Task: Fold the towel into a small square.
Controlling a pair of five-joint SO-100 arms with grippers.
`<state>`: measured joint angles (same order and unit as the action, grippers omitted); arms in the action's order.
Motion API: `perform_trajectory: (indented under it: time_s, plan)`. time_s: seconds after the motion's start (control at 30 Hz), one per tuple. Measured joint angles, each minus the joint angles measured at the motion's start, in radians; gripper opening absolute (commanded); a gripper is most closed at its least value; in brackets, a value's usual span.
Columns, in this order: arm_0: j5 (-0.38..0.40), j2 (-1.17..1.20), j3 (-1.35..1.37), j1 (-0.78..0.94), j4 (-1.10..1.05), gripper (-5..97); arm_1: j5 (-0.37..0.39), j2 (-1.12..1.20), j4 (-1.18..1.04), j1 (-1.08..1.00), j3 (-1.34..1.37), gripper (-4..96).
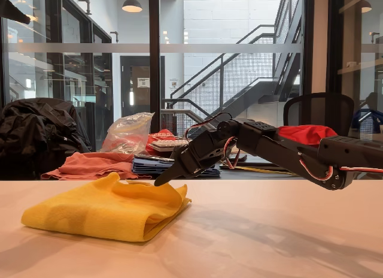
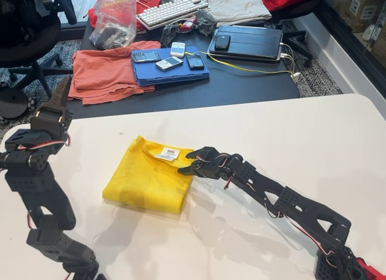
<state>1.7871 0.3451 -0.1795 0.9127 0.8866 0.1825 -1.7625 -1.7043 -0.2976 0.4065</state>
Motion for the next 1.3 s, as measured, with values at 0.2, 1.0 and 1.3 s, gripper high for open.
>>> perform_trajectory:
  time_s: [0.2,1.0,1.3]
  plan:
    - [0.035,0.000,0.000,-0.043,-0.014,23,-0.003,0.000,0.000,0.009,0.000,43.7]
    - [0.075,-0.061,-0.003,-0.044,-0.017,0,0.003,0.002,0.000,0.002,0.000,43.7]
    - [0.074,-0.083,-0.005,-0.057,-0.060,8,0.000,0.002,-0.002,0.003,0.000,43.7]
